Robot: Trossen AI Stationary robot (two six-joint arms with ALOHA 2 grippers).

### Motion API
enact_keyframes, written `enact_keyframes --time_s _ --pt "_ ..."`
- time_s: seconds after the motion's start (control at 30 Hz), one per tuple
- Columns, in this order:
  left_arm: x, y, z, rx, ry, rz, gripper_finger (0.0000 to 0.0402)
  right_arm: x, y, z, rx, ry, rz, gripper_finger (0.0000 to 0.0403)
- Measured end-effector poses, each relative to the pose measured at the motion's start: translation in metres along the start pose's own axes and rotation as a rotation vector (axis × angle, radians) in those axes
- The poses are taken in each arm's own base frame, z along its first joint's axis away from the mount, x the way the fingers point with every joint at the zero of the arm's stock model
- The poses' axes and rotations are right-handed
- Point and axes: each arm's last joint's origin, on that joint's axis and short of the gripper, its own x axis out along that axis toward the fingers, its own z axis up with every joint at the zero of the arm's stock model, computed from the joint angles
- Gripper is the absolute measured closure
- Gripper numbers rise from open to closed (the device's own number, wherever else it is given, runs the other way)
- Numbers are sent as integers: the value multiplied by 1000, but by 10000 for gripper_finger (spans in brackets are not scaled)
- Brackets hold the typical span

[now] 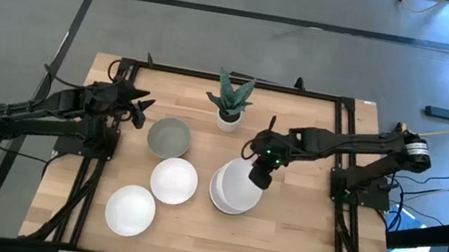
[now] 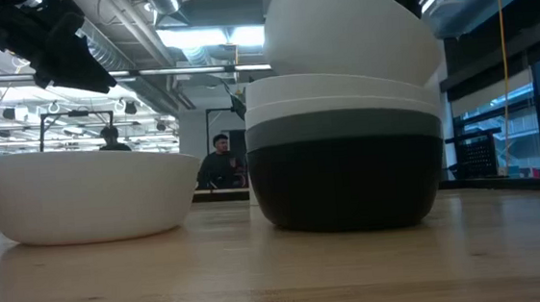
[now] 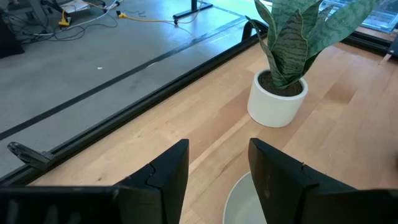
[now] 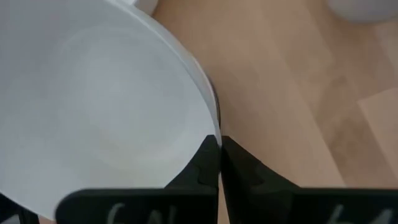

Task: Nest bowls inside each other
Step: Stack the white bowl on the other white bowl

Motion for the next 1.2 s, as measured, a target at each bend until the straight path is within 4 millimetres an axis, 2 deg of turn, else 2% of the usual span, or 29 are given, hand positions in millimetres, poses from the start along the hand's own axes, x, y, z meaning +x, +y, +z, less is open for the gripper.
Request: enact_keyframes --time_s 0.33,0.63,0.83,0.97,1.2 --pt "0 0 0 0 0 0 240 30 -4 -4 6 156 -2 399" --pt "0 0 0 3 0 0 240 23 -14 -21 53 359 -111 399" --pt "0 0 0 4 0 0 240 20 -21 -25 83 435 -124 399" --pt "0 0 0 4 0 0 240 20 -22 -23 78 422 -112 396" --pt "0 0 0 4 0 0 240 26 -15 -9 35 269 -32 344"
